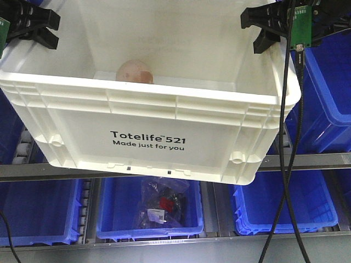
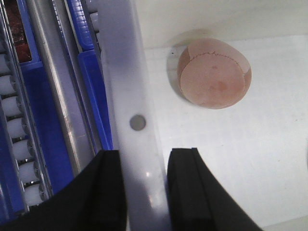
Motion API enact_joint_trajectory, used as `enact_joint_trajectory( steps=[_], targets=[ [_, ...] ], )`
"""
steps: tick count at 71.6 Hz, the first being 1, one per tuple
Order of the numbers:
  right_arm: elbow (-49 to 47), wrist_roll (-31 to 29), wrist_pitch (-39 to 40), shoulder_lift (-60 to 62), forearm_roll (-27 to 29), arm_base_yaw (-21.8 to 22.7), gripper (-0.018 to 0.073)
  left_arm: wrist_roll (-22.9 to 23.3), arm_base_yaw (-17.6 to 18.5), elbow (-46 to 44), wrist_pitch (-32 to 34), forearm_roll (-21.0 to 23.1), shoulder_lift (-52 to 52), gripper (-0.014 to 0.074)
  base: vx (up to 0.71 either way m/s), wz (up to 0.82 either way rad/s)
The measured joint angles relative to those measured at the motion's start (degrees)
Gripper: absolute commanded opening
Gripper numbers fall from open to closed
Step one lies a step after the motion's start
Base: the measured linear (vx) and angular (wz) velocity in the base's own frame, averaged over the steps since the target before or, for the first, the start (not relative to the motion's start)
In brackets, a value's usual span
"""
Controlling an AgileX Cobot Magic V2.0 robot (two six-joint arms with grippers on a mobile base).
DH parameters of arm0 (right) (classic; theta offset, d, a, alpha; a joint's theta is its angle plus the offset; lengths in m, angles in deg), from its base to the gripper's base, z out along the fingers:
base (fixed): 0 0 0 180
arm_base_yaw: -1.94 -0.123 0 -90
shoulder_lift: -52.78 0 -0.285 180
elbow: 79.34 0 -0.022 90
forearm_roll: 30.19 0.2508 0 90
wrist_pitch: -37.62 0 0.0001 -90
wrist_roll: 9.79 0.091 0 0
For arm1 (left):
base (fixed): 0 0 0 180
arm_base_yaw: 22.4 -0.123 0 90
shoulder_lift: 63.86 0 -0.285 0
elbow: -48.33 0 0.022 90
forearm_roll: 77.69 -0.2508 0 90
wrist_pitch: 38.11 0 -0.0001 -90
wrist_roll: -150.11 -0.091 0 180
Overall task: Place moving items into box and shelve
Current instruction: 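Hold the tote steady with both grippers as the base aligns with the shelf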
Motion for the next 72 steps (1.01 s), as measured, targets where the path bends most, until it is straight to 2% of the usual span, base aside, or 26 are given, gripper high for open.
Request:
enact_joint_trajectory(
  steps=[72],
  targets=[
    [0.0, 0.0, 0.0, 0.0, 0.0, 0.0, -0.0012, 0.0, 0.0, 0.0, 0.0, 0.0, 0.0, -0.0017, 0.0, 0.0]
  ],
)
